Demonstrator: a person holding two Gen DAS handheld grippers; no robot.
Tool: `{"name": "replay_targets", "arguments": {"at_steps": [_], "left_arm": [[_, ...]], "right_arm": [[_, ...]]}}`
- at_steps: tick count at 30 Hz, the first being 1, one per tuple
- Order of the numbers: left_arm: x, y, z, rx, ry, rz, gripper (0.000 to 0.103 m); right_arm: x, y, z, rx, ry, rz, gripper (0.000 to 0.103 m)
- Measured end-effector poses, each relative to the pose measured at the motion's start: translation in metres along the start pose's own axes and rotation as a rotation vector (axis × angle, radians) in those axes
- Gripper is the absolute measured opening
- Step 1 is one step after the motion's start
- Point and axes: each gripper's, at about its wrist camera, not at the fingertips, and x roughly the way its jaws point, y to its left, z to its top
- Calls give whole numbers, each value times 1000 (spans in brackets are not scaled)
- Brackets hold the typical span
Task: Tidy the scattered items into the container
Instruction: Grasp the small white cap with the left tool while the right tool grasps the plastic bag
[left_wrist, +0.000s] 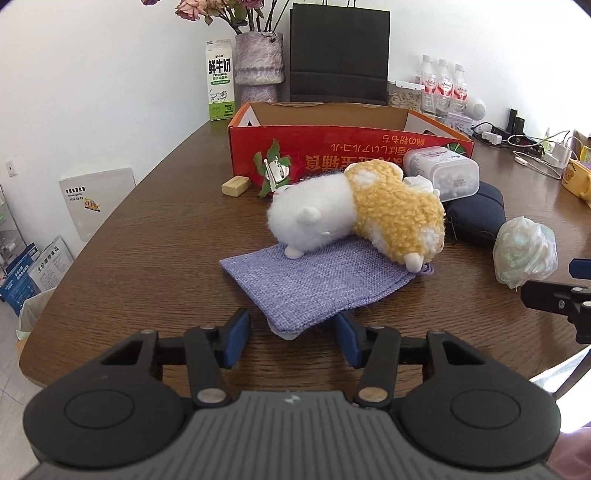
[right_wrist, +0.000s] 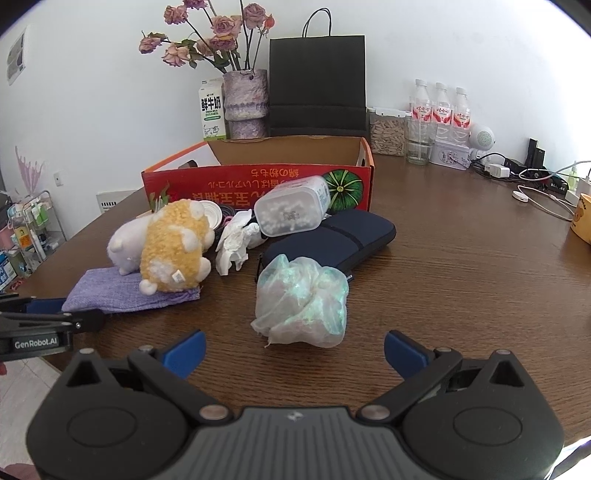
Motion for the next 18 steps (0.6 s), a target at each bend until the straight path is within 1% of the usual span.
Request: {"name": "replay_targets", "arguments": {"at_steps": [12, 13, 16, 18], "left_arm": [[9, 2, 5, 11, -15, -43, 52], [10, 2, 5, 12, -15, -41, 49], [9, 2, 6, 9, -14, -37, 34], [8, 4, 6, 4, -8, -37, 29]], "right_arm": [[8, 0, 1, 2, 13, -2, 103], [8, 0, 1, 1, 13, -2, 103], [9, 0, 3, -1, 9, -7, 103], [10, 0, 4, -3, 0, -12, 103]]}}
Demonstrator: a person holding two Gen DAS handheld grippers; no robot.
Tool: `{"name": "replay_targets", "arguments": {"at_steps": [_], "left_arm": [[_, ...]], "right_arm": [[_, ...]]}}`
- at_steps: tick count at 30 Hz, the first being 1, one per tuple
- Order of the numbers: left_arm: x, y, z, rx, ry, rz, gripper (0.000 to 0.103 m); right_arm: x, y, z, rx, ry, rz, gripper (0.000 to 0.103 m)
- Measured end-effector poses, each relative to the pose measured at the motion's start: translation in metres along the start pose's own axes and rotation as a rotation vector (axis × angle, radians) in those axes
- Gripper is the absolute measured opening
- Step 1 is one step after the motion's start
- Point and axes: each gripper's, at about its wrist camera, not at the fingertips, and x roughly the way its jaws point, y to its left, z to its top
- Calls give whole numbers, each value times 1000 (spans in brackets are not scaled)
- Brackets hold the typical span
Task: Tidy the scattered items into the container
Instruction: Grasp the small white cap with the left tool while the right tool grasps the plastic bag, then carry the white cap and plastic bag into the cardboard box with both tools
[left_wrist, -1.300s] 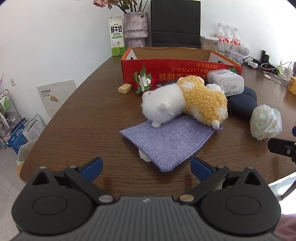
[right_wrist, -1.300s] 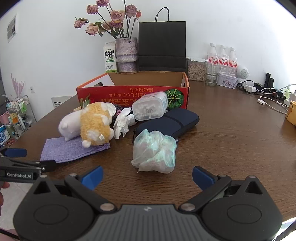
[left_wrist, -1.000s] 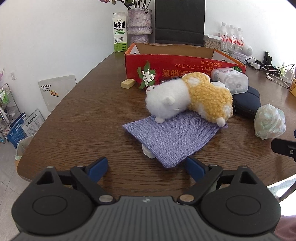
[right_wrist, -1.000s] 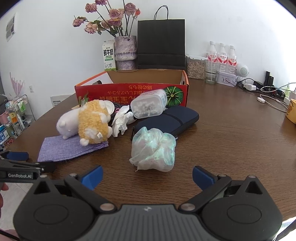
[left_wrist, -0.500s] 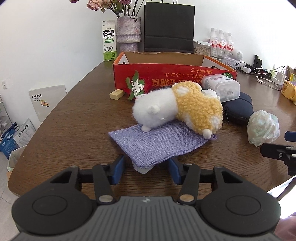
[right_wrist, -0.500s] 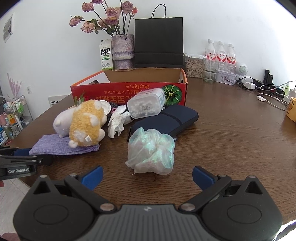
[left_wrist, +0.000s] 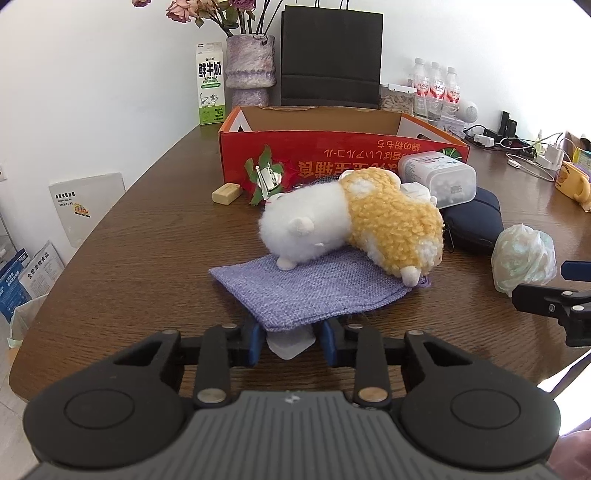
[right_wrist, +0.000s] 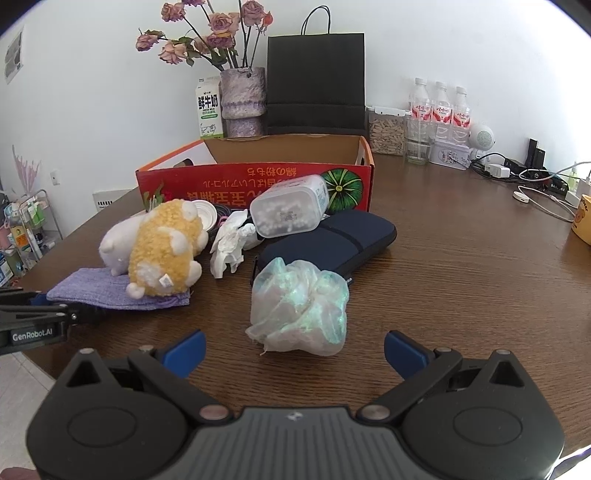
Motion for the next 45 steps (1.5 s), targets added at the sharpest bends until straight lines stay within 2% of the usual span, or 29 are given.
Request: {"name": "replay_targets", "arguments": {"at_steps": [2, 7, 11, 15, 23, 27, 35, 45], "left_arm": [[-1, 1, 0, -7, 3, -2, 29], [-3, 1, -1, -11, 5, -1, 29], [-5, 2, -2, -12, 7, -4, 29], [-7, 3, -3, -15, 9, -8, 29], [-12, 12, -5, -35, 12, -5, 28], [-19, 16, -1, -32, -13, 11, 28], [-36, 31, 24, -38, -119, 68, 28], [-28, 22, 90, -66, -292, 32, 29]], "right_arm": [[1, 0, 2, -5, -14, -3, 101], [7, 1, 5, -17, -27, -2, 83], [10, 2, 5, -22, -30, 4, 47], [6, 2, 3, -30, -50, 19, 41], [-1, 1, 4, -30, -83, 27, 40], [-2, 0, 3, -26, -87, 29, 40], [-6, 1, 13, -40, -133, 34, 40], [11, 5, 65, -67, -270, 47, 40]]}}
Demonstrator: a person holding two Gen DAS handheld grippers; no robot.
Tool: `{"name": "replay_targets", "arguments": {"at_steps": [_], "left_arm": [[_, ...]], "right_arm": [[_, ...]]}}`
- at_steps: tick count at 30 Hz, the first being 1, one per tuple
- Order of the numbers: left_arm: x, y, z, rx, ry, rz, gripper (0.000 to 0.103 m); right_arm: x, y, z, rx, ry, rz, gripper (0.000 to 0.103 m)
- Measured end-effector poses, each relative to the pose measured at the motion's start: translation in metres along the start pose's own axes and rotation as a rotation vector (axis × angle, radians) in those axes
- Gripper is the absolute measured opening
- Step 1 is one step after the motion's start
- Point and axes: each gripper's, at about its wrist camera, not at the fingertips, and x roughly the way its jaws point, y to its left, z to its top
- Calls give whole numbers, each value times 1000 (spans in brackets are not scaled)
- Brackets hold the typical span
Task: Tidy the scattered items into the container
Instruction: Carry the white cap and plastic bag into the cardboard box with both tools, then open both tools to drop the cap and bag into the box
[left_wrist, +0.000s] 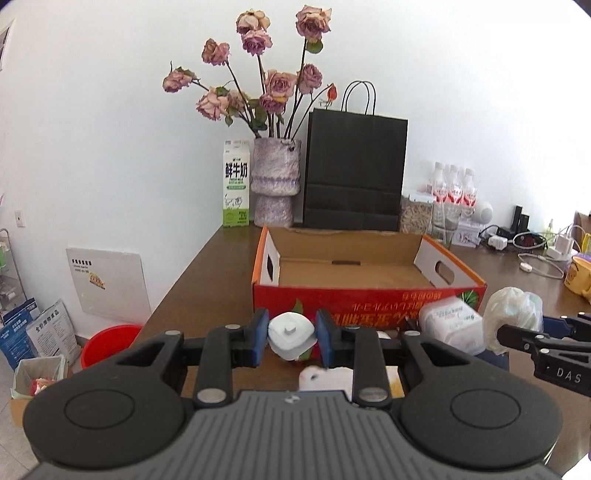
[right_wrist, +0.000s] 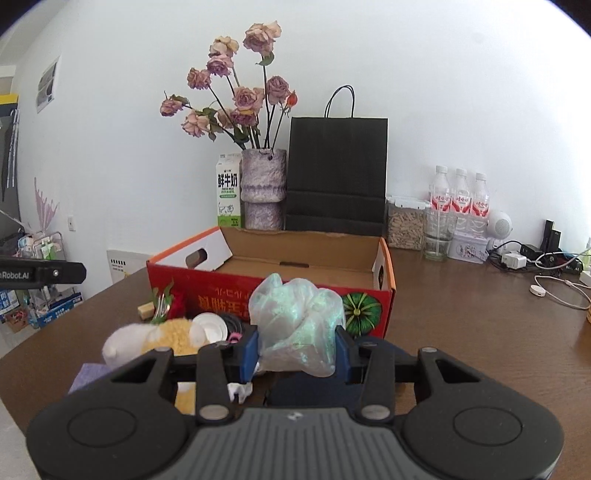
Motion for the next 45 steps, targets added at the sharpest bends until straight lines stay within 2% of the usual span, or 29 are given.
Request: {"name": "replay_targets", "arguments": {"at_steps": [7, 14, 19, 22, 25, 29, 37, 38, 39, 40, 41, 42, 43, 45], "left_arm": [[53, -23, 41, -12, -41, -18, 29], [116, -35, 65, -88, -10, -32, 29], [172, -32, 72, -119, 18, 21, 29], [199, -24, 62, -137, 76, 40, 29], [207, -16, 54, -160, 133, 11, 29], [212, -20, 43, -122, 172, 33, 29], [211, -23, 37, -108, 178, 39, 29], [210, -22, 37, -109, 173, 39, 34], [210, -22, 37, -112, 170, 37, 40], [207, -22, 37, -116, 161, 39, 54], [205, -21, 37, -121, 150, 38, 73], [201, -20, 38, -126, 134, 36, 84], [198, -19, 38, -133, 112, 32, 103], [188, -19, 39, -144, 54, 37, 103]], "right_arm": [[50, -4, 43, 6, -61, -13, 40], [109, -15, 77, 71, -73, -9, 40], [149, -16, 84, 67, -64, -11, 40], [167, -17, 74, 53, -29, -21, 40], [175, -17, 63, 53, 22, -20, 40], [182, -13, 54, 47, 73, -9, 40], [181, -12, 50, 53, 88, -5, 43], [180, -13, 50, 56, 88, -6, 46], [179, -13, 50, 59, 84, -9, 53], [178, -13, 49, 64, 78, -7, 59], [176, -14, 49, 67, 71, -4, 72], [174, -14, 49, 66, 61, 0, 85], [170, -13, 50, 61, 42, 2, 91], [162, -13, 51, 55, 12, -1, 103]]}}
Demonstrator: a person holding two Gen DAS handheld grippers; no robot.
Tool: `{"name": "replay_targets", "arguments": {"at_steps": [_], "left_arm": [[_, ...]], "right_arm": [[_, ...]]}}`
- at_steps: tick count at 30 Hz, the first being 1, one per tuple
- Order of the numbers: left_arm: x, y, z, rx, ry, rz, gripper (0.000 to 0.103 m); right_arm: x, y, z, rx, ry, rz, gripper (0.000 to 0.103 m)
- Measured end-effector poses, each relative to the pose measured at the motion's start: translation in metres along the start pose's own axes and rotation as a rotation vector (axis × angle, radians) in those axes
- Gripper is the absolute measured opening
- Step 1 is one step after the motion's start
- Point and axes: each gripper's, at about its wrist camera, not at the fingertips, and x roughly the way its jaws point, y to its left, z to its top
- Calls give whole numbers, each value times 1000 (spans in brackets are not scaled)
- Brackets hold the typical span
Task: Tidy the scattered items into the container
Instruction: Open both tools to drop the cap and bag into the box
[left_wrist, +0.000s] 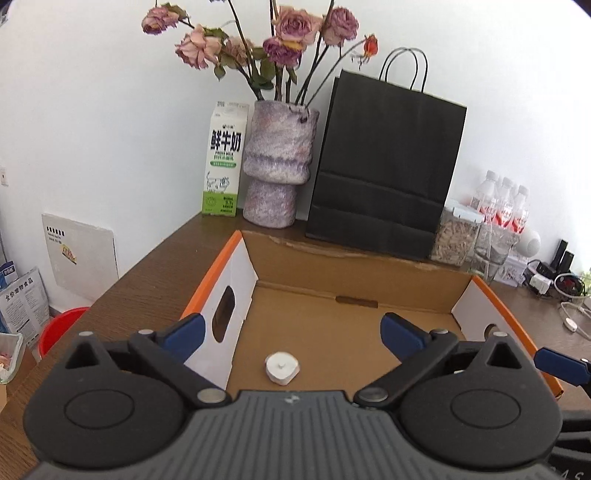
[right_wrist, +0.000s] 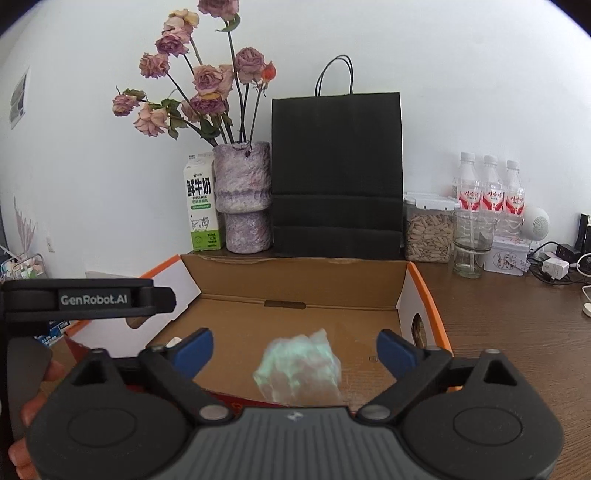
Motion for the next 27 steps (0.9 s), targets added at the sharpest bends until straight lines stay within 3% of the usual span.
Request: {"name": "replay_targets", "arguments": {"at_steps": [17, 27], "left_arm": [[-6, 1, 0, -5, -35, 6, 103], [-27, -8, 15, -3, -87, 5, 103]], "right_arm": [[-13, -2, 2, 3, -35, -14, 103], [-29, 4, 20, -30, -56, -28, 103]]}}
